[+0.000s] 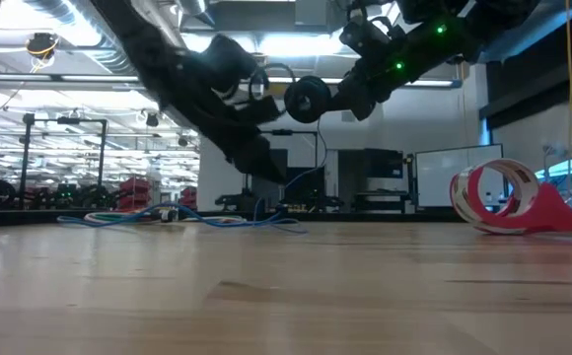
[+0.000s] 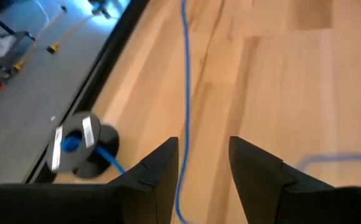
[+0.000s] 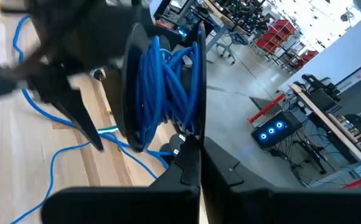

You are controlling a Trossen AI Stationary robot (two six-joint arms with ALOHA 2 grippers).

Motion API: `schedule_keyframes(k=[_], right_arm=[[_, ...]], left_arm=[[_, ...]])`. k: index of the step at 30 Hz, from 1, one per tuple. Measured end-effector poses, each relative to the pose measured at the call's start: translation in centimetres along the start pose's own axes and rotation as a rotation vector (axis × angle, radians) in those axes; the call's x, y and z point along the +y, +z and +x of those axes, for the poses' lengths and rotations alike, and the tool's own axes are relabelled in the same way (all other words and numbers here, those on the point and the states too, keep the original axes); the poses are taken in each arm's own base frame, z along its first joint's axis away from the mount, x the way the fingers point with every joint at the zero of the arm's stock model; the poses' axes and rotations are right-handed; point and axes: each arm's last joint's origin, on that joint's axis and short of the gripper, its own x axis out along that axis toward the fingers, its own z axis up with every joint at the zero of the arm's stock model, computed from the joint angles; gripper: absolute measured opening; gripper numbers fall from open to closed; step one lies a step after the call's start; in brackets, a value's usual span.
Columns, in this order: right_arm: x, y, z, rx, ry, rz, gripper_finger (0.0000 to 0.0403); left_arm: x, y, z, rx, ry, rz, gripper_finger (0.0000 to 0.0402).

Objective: Coil cords
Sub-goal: Coil the blue wire onto the spool

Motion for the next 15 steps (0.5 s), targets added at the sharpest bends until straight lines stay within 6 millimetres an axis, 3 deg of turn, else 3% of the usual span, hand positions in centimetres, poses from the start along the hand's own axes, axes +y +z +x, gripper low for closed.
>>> schedule_keyframes(k=[4,15], right_arm=[[0.0,0.0,0.0,0.000,-0.001,-0.005,0.0000],[0.0,0.0,0.0,0.003,0.002,-0.006,0.0000]], left_arm=[[0.3,-0.6,1.5,-0.028,0.028,0.003,0.0133],[1.5,-1.4,2.6,-0.034,0.042,0.005,0.0131]])
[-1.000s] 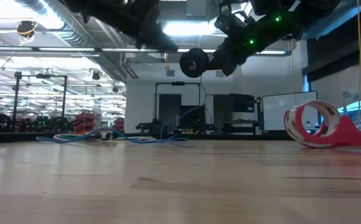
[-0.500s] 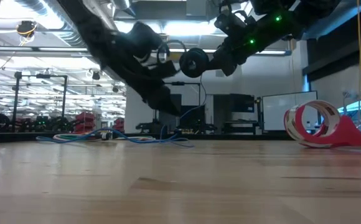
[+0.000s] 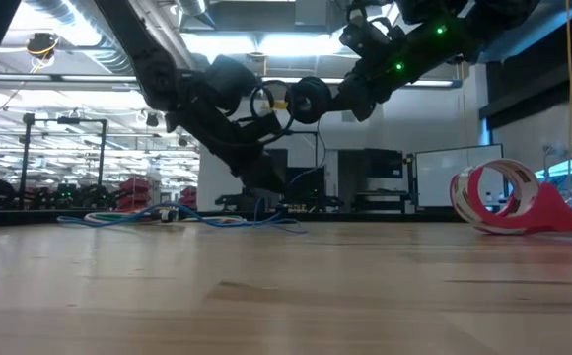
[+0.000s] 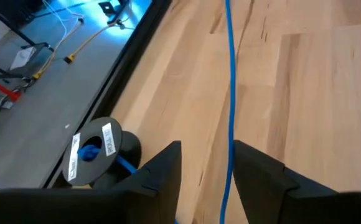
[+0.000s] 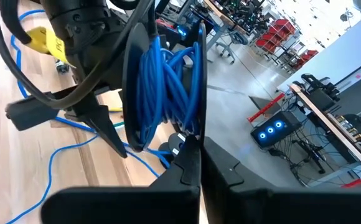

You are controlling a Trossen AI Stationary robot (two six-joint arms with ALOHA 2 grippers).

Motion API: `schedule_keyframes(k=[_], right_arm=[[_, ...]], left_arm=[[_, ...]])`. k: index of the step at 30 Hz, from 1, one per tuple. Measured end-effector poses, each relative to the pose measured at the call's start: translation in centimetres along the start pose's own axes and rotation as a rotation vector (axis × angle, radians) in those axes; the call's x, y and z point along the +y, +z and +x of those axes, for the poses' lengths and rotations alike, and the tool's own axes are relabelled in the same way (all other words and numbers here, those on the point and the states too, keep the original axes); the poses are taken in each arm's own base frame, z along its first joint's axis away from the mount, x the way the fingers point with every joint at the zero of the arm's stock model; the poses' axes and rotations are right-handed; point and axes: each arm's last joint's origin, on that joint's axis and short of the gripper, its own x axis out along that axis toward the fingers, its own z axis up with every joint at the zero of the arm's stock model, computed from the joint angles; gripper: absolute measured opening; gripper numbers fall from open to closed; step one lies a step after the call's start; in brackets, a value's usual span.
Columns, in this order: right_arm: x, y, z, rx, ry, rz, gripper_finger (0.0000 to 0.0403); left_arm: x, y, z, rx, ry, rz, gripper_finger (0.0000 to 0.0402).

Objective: Coil cords
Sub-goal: Coil the blue wire onto the spool

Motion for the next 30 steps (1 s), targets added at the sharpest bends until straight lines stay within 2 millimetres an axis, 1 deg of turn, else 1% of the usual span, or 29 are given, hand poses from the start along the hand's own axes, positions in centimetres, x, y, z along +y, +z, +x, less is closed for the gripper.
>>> schedule_keyframes(k=[2,3,7,8,11,13,15,17,22,25,28,30], right_arm=[[0.0,0.0,0.0,-0.001,0.000,0.000,0.0000],[0.0,0.0,0.0,-0.003,0.000,0.003,0.0000],[0.0,0.1,0.0,-0.008,0.007,0.010,0.0000],[0.0,0.1,0.0,-0.009,0.012,0.016,0.0000],[0.1,0.0,0.0,-0.013,0.038,0.031,0.0000],[0.1,0.0,0.0,-0.017,0.049,0.031,0.0000],[0.2,-0.1,0.0,-0.008,0.055,0.028,0.0000],[0.2,-0.3,0.0,0.014,0.056,0.029,0.0000],[0.0,-1.1,0.2,0.091,0.013,0.020,0.0000],[-0.1,-1.1,0.4,0.094,0.006,0.038,0.0000],[0.0,-1.6,0.9,0.111,0.005,0.049,0.0000],[0.0,-1.9,1.4,0.115,0.005,0.058,0.0000]], left_arm=[[0.0,0.0,0.1,-0.003,-0.002,0.013,0.0121],[0.0,0.0,0.1,-0.005,-0.002,0.015,0.0109],[0.4,-0.2,0.1,0.003,0.003,0.041,0.0026],[0.6,-0.3,0.2,0.006,0.009,0.043,0.0014],[1.6,-0.2,0.0,0.007,0.034,0.025,0.0010],[2.3,0.3,-0.7,-0.001,0.051,0.011,0.0004],[3.0,1.3,-2.0,-0.027,0.069,-0.019,0.0004],[3.6,2.4,-3.8,-0.049,0.077,-0.040,0.0003],[4.3,4.8,-8.9,-0.103,0.063,-0.065,0.0002],[4.6,5.9,-11.4,-0.168,0.067,-0.101,0.0002],[4.4,6.8,-13.1,-0.231,0.055,-0.137,0.0002],[4.0,7.3,-13.7,-0.269,0.033,-0.162,0.0002]])
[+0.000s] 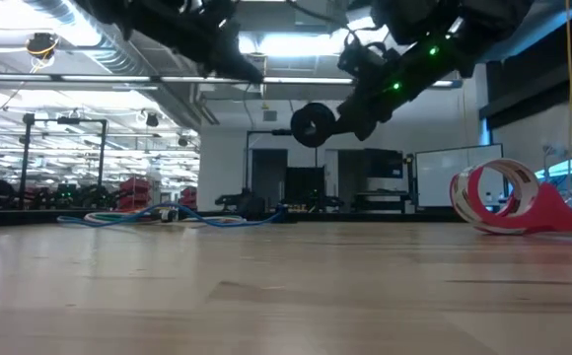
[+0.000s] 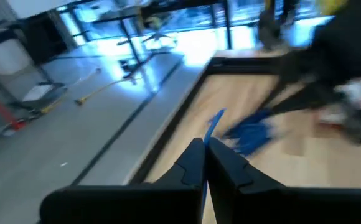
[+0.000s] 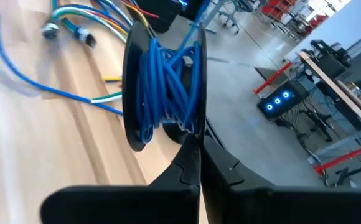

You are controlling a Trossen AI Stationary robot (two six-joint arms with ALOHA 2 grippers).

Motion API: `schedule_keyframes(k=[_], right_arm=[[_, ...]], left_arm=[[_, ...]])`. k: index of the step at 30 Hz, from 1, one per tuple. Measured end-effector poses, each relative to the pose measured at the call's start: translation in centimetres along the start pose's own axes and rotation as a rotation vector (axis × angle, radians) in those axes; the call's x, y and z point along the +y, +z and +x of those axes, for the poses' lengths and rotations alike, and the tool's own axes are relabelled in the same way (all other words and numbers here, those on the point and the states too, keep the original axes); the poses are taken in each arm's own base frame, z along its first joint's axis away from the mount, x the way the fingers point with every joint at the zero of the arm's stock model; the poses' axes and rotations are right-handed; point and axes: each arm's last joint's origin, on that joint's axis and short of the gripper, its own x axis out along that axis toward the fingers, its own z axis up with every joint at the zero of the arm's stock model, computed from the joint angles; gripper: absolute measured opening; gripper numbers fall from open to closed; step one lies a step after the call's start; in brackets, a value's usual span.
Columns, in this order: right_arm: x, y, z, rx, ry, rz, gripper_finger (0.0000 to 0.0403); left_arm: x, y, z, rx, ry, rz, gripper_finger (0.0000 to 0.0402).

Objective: Coil cords
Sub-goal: Coil the blue wire onto the spool

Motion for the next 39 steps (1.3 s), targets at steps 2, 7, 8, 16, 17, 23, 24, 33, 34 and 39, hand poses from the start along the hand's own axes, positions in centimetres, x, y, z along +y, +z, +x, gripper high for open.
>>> schedule_keyframes(k=[2,7,8,16,17,23,24,33,34,39], right_arm=[[-0.1,-0.2,0.5,-0.002,-0.019,0.025,0.0000],[-0.8,0.0,1.1,-0.038,-0.017,0.103,0.0000],[-0.9,-0.1,1.2,-0.042,0.002,0.118,0.0000],[-1.1,0.6,1.3,-0.124,0.064,0.207,0.0001],[-1.1,0.7,1.3,-0.140,0.074,0.215,0.0001],[-1.4,1.6,1.0,-0.233,0.108,0.256,0.0001],[-1.5,1.8,0.9,-0.250,0.116,0.262,0.0001],[-3.3,3.4,-1.3,-0.336,0.164,0.297,0.0001],[-3.6,3.5,-1.7,-0.336,0.169,0.295,0.0001],[-4.3,3.4,-3.1,-0.287,0.204,0.262,0.0001]], left_arm=[[-0.8,0.1,-0.1,-0.008,-0.040,-0.015,0.0002],[-3.2,0.2,0.7,-0.047,-0.104,-0.021,0.0002],[-3.6,0.3,0.9,-0.067,-0.113,-0.024,0.0002],[-6.9,-0.2,3.3,-0.175,-0.168,-0.031,0.0002],[-7.3,-0.5,3.7,-0.175,-0.172,-0.029,0.0001],[-8.6,-2.4,6.2,-0.093,-0.186,-0.004,0.0002],[-8.7,-2.6,6.6,-0.085,-0.185,0.003,0.0001],[-8.1,-3.5,7.2,0.003,-0.147,0.035,0.0004],[-7.9,-3.5,7.3,0.012,-0.135,0.049,0.0004],[-7.1,-3.9,7.5,0.047,-0.089,0.109,0.0005]])
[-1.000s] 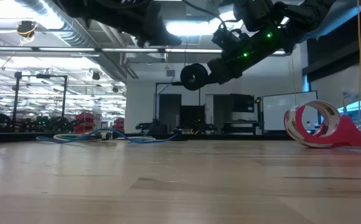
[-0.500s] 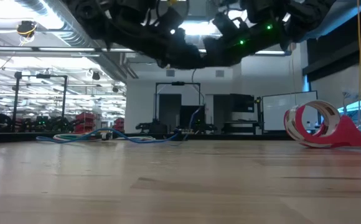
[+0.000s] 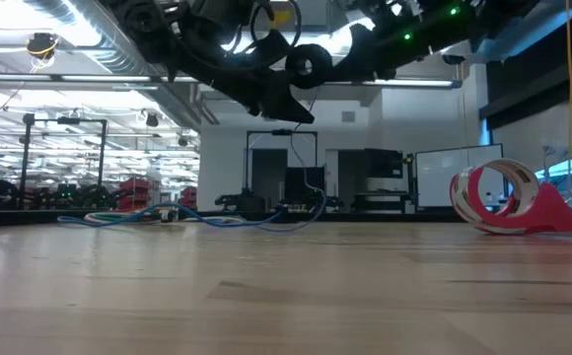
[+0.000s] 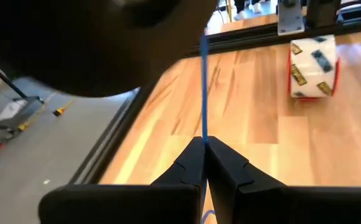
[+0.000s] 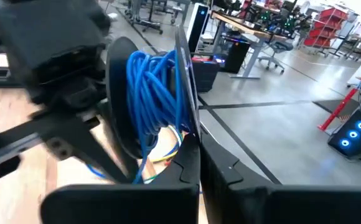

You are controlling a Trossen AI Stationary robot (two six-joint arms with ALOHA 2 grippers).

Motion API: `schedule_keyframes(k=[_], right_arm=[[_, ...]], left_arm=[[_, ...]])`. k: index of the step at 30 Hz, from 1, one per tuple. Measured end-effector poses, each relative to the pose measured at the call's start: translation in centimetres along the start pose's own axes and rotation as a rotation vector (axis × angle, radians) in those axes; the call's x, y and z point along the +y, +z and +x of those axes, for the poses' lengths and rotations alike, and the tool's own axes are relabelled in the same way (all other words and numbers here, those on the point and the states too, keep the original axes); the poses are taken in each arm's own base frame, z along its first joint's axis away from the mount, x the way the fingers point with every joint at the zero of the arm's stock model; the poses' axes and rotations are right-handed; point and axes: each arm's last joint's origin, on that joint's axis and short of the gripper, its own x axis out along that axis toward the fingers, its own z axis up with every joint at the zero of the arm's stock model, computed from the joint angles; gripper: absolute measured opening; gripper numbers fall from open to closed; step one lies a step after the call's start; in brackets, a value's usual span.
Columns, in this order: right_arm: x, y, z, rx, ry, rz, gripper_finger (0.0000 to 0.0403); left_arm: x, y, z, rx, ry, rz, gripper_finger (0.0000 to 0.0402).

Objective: Coil cords
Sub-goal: Coil the blue wire onto the spool

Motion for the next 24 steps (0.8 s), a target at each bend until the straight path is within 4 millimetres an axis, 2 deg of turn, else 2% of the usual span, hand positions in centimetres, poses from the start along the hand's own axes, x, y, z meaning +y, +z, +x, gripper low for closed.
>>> schedule_keyframes(k=[5,10,14,19,24], right_arm=[[-0.3,0.7,-1.0,-0.012,0.011,-0.005,0.0001],[-0.4,0.8,-1.2,-0.011,0.015,-0.008,0.0001],[-0.6,1.6,-1.4,-0.057,0.015,0.009,0.0001],[-0.4,1.2,-1.3,-0.031,0.026,-0.002,0.0001],[-0.4,1.2,-1.3,-0.030,0.028,-0.010,0.0001]], left_arm=[[0.5,0.2,0.0,-0.018,0.018,0.036,0.0005],[0.6,0.2,0.1,-0.028,0.022,0.038,0.0009],[0.4,-0.6,0.3,0.035,0.011,0.048,0.0044],[0.7,0.0,0.2,-0.001,0.015,0.035,0.0094],[0.7,-0.1,0.2,0.010,0.005,0.030,0.0115]])
